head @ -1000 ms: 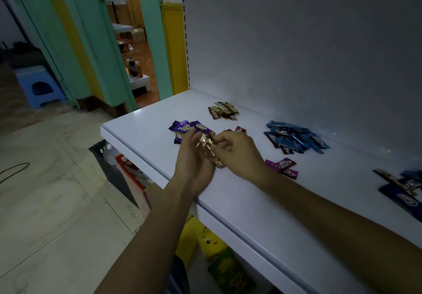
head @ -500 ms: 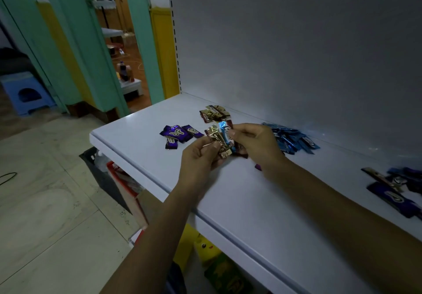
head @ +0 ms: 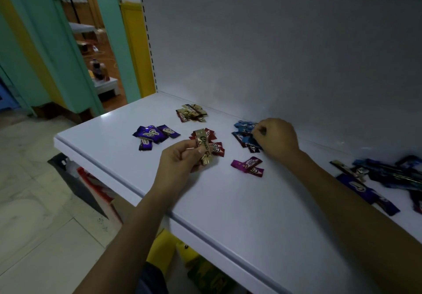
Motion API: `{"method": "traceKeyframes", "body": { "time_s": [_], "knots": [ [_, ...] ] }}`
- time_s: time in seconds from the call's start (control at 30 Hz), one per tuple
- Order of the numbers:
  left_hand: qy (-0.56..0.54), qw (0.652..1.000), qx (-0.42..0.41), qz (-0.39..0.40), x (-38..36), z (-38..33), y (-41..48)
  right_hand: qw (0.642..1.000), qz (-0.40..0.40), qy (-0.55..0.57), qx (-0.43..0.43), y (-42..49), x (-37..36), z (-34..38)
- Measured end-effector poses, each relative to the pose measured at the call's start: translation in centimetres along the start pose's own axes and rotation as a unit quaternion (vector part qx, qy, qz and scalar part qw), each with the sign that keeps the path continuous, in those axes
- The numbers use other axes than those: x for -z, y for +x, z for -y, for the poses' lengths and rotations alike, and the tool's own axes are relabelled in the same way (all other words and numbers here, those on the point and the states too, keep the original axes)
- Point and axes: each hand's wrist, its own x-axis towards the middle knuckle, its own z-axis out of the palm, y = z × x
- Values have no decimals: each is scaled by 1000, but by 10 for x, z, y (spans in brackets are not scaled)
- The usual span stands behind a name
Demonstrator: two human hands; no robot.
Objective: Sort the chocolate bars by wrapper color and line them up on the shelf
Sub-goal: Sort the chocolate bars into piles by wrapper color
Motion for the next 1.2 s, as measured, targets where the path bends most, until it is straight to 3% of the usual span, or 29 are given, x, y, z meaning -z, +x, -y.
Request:
{"method": "traceKeyframes", "body": {
  "time_s": [0.07,0.13,0.2,0.27,0.33,0.4,0.47,0.53,0.7,0.8,0.9,1.07,1.2],
  "knots": [
    [-19,1000,3,-4,-1,-1,-1,998,-37,31,47,-6,4,15],
    [-37,999,5,-9,-4,-5,-2,981,8,179,69,-17,14,47],
    [-36,999,-8,-13,-5,-7,-3,922,137,361,38,-27,21,82],
    [-39,998,-22,-38,-2,-6,-1,860,210,466,7,-28,22,103],
    [-48,996,-33,-73,0,-2,2,838,218,498,-38,-18,19,110],
    [59,991,-60,-101,-3,5,4,833,195,507,-107,0,11,109],
    [243,962,-78,-93,-10,12,6,848,136,492,-146,23,-1,107],
    [372,923,-72,-70,-16,16,9,884,67,440,-141,47,-18,105],
    [514,857,-28,-19,-22,21,18,971,-13,235,-51,91,-53,116],
    [555,832,-18,11,-24,23,17,993,-20,115,-6,110,-75,119],
    [568,823,-18,23,-23,22,16,998,38,38,23,115,-96,120],
    [556,830,-24,20,-23,24,16,992,114,35,43,116,-96,120],
    [537,843,-36,-2,-22,26,18,990,111,46,69,107,-73,119]
  ]
}}
